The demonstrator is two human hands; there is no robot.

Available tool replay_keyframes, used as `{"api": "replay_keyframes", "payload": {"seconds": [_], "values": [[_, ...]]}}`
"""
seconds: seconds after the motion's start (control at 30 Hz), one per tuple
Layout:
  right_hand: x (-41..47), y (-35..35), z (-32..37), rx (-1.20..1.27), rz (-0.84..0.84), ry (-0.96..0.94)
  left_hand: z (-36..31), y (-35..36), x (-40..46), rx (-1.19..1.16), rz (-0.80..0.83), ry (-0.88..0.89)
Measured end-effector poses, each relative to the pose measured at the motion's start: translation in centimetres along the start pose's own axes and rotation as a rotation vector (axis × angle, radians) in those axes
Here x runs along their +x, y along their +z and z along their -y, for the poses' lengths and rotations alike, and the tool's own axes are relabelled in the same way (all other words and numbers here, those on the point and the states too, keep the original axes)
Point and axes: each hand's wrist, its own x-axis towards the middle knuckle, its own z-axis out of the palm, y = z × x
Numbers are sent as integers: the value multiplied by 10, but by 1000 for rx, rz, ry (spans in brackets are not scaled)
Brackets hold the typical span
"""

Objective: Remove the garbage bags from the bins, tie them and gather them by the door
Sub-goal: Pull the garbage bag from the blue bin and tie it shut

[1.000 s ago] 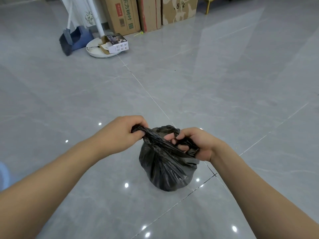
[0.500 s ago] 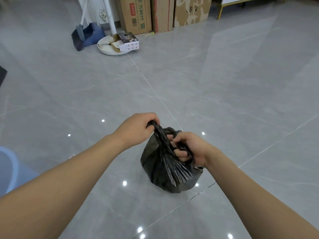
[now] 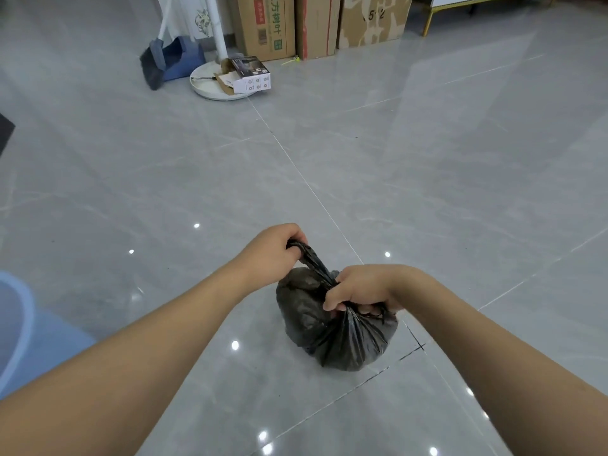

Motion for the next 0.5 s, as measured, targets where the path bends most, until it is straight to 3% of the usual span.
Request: {"api": "replay_keyframes", "payload": {"seconds": [0.1,0.17,0.3,0.4,0.5], "values": [[-19,-14,18,-137,-22,69,0,5,0,-233,24,-91],[-30,-17,31,-265,-126,75,1,5,-1,-350,18,-114],[-39,3,47,-815,-517,29,3,4,-7,-426,10,-99],[-43,24,47,-1054,-792,-115,5,0,-12,-504,-46,-70],[-42,27,32,-1124,-1021,-295,6,-6,-17,-567,-111,-47]]}}
